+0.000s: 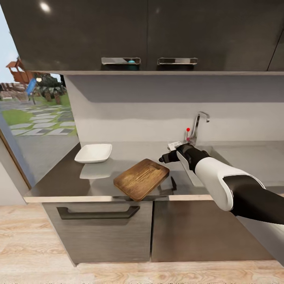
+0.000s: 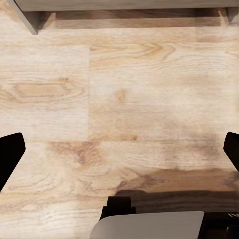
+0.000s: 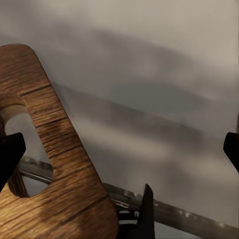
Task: In the kitchen, take the Vidalia onion out of the sink, dice it on the chopping board with the paring knife, put the diced onion into the bowl on the countertop, then place both the paring knife and the chopping board into the sink.
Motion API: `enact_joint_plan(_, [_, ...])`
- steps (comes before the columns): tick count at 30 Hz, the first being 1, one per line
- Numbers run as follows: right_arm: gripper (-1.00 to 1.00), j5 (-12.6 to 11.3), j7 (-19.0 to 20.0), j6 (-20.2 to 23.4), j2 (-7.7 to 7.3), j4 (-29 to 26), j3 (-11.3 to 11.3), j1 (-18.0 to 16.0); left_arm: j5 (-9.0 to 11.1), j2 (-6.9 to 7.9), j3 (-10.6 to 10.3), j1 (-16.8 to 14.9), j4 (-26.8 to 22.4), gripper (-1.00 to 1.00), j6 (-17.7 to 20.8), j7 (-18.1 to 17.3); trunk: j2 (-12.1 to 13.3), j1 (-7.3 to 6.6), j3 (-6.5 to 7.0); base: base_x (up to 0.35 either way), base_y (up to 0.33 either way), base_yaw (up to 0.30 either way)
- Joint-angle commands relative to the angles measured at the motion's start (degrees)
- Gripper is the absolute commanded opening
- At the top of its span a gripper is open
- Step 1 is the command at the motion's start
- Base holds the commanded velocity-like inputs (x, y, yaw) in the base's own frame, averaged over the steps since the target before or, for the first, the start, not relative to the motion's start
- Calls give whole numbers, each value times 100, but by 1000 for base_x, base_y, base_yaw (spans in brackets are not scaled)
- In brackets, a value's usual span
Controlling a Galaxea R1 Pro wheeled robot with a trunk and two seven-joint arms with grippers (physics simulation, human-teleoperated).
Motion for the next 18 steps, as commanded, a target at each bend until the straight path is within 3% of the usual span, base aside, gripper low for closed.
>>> enact_joint_plan(1, [100, 48, 41, 26, 0, -12, 31, -2, 5, 0, 0, 3, -9, 100, -6, 1, -3, 0, -14, 1, -1, 0])
enact_joint_plan(18, [100, 46, 35, 26, 8, -11, 31, 0, 5, 0, 0, 3, -9, 100, -6, 1, -3, 0, -170, 0, 0, 0])
